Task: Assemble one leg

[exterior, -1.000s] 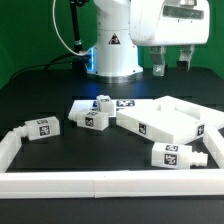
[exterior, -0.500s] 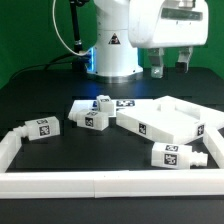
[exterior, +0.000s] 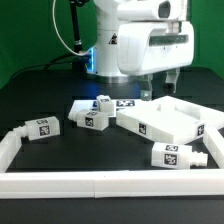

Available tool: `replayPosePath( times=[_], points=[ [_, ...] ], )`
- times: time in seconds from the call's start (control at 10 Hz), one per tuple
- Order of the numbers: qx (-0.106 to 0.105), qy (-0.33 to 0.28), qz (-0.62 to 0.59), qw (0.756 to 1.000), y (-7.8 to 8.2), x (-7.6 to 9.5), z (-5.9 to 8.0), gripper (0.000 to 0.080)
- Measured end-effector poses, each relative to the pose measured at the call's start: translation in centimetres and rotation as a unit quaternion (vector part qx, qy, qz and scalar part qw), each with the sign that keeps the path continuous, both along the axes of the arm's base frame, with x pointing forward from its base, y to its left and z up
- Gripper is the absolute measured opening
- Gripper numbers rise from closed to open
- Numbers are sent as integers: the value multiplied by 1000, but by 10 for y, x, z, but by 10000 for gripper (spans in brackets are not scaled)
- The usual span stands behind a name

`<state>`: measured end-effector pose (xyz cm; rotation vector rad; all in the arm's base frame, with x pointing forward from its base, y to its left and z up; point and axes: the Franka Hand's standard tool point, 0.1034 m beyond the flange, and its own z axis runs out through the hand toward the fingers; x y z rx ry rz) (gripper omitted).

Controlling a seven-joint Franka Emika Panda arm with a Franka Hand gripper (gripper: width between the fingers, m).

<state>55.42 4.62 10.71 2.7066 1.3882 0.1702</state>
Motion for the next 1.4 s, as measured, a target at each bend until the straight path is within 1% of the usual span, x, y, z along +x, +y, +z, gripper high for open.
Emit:
replayPosePath(
  times=[0.1,0.2,0.6,0.7,0.8,0.9,1.1,1.2,1.3,1.4],
  points=[
    [-2,-7,19,1000,2,12,2,649],
    [-1,-15,38,999,5,14,1,649],
    [-1,-12,38,999,5,14,-2,649],
    [1,-11,35,999,9,29,-13,649],
    [7,-15,31,999,14,42,-27,649],
    [11,-13,30,999,17,44,-43,649],
    [17,-11,28,999,21,40,-65,649],
    [21,-11,29,999,23,39,-78,649],
    [22,-7,28,999,23,39,-85,649],
    [21,-7,28,999,22,39,-86,649]
  ],
)
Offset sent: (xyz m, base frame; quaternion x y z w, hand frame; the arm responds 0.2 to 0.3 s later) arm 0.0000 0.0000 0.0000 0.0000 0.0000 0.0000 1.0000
